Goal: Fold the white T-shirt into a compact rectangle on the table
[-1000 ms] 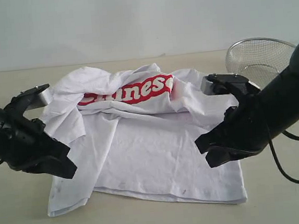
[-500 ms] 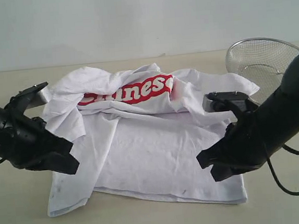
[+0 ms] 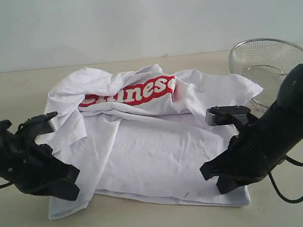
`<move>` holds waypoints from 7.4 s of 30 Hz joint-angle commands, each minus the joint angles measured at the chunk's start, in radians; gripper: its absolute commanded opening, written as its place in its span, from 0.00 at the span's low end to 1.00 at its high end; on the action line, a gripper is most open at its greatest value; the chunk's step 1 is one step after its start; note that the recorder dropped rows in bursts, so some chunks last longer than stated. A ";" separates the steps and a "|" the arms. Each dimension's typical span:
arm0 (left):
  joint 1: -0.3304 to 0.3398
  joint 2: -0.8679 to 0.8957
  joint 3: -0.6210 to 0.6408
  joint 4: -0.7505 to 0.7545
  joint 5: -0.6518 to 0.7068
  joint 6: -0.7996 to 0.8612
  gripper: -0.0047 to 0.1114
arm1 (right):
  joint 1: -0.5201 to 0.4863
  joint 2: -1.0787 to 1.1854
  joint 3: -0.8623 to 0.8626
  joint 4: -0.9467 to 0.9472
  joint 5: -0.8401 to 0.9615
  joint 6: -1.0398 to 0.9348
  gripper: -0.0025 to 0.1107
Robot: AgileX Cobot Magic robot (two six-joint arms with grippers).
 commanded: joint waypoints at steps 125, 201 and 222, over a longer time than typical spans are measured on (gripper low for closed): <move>-0.003 -0.011 -0.240 0.314 -0.305 0.025 0.59 | 0.290 -0.034 -0.022 -0.228 -0.075 0.188 0.02; 0.242 0.510 -1.092 0.769 -0.333 -0.372 0.09 | 0.290 -0.034 -0.022 -0.228 -0.097 0.179 0.02; 0.234 0.526 -1.147 0.901 -0.227 -0.443 0.12 | 0.290 -0.034 -0.022 -0.228 -0.093 0.177 0.02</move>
